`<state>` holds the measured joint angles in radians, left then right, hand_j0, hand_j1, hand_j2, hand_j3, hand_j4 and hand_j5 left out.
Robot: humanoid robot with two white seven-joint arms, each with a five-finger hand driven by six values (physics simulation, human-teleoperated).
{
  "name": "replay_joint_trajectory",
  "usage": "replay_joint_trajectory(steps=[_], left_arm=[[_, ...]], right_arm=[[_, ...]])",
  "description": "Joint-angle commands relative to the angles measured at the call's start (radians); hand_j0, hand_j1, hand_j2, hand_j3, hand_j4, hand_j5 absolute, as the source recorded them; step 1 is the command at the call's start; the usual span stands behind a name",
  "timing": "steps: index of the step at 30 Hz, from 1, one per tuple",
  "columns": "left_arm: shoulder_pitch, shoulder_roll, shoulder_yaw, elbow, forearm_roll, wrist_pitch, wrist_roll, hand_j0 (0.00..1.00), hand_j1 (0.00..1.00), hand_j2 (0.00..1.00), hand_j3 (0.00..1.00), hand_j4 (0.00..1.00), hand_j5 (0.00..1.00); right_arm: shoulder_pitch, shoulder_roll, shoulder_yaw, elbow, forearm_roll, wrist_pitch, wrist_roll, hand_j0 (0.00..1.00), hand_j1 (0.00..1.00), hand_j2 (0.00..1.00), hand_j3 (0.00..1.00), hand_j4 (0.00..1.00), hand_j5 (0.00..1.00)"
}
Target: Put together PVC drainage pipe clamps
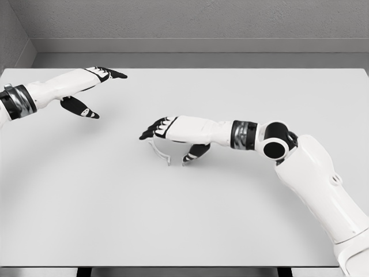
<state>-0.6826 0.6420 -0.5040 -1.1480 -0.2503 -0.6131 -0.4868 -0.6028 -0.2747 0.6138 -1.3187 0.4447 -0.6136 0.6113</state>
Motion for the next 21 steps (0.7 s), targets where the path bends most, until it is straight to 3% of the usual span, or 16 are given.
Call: replay_joint_trajectory(steps=[1,10,14,21], left_arm=[[0.0,0.001,0.001,0.001,0.008,0.002,0.001,1.0,1.0,1.0,1.0,1.0,1.0],[0.0,0.001,0.005,0.007,0.008,0.002,0.001,1.0,1.0,1.0,1.0,1.0,1.0],[0.0,0.001,0.005,0.007,0.008,0.002,0.001,1.0,1.0,1.0,1.0,1.0,1.0],[0.0,-0.001,0.005,0.007,0.008,0.002,0.001,1.0,1.0,1.0,1.0,1.0,1.0]], right_arm=[[-0.002,0.0,0.0,0.0,-0.007,0.003,0.0,1.0,1.0,1.0,1.0,1.0,1.0],[-0.006,0.003,-0.003,0.0,-0.011,0.003,0.0,1.0,1.0,1.0,1.0,1.0,1.0],[-0.005,-0.008,-0.094,0.0,-0.018,0.003,0.0,1.0,1.0,1.0,1.0,1.0,1.0],[-0.003,-0.003,0.003,0.062,-0.006,0.003,0.0,1.0,1.0,1.0,1.0,1.0,1.0]])
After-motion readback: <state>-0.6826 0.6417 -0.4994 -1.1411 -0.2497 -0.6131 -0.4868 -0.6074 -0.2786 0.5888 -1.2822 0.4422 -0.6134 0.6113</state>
